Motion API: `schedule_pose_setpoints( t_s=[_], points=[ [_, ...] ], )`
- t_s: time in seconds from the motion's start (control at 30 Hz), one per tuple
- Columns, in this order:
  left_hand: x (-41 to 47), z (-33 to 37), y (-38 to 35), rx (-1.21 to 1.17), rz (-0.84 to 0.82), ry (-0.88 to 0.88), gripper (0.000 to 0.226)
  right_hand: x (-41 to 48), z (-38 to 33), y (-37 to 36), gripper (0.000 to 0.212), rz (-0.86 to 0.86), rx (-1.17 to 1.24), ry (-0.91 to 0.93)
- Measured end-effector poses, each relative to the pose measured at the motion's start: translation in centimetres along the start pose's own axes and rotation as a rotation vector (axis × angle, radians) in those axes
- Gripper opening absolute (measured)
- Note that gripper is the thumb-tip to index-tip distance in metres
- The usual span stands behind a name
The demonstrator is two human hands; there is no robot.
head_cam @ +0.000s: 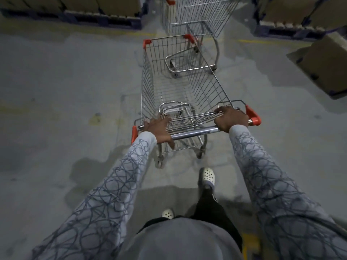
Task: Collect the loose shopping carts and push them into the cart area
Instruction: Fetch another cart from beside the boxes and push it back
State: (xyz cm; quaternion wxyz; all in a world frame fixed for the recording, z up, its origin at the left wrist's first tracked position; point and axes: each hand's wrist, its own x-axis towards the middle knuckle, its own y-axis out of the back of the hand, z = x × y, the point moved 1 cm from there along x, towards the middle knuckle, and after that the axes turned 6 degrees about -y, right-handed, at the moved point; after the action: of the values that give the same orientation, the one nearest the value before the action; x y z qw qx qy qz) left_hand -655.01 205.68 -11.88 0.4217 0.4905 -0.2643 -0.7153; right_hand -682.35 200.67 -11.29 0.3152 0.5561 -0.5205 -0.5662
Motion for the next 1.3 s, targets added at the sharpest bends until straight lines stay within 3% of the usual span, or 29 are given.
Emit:
schedule_pose_setpoints(
  t_s=[0.33, 0.57, 0.8, 1.13, 1.3],
  points=[
    [13.1, 1.5, 7.8, -0.143, 0.128, 0.079, 0.117, 17.8, -4.2, 4.4, 0.060, 0.028, 0.002, 0.153],
    [19.4, 0.9, 13.2, -0.189, 0.177, 0.183, 0.113, 26.7, -9.4, 7.2, 0.050, 0.033, 0.018, 0.211],
    [28.3, -4.3, 19.8, -0.206, 0.232, 0.252, 0.111, 38.7, -18.9, 8.9, 0.038, 0.016, 0.001, 0.323],
    [37.7, -14.3, 30.4, -0.272, 0.274, 0.395, 0.108, 51.7, -35.8, 10.2, 0.040, -0.052, -0.113, 0.523],
    [43.0, -19.6, 35.7, -0.221, 0.403, 0.455, 0.101, 58.9, -45.4, 11.0, 0.049, -0.087, -0.080, 0.570]
  ],
)
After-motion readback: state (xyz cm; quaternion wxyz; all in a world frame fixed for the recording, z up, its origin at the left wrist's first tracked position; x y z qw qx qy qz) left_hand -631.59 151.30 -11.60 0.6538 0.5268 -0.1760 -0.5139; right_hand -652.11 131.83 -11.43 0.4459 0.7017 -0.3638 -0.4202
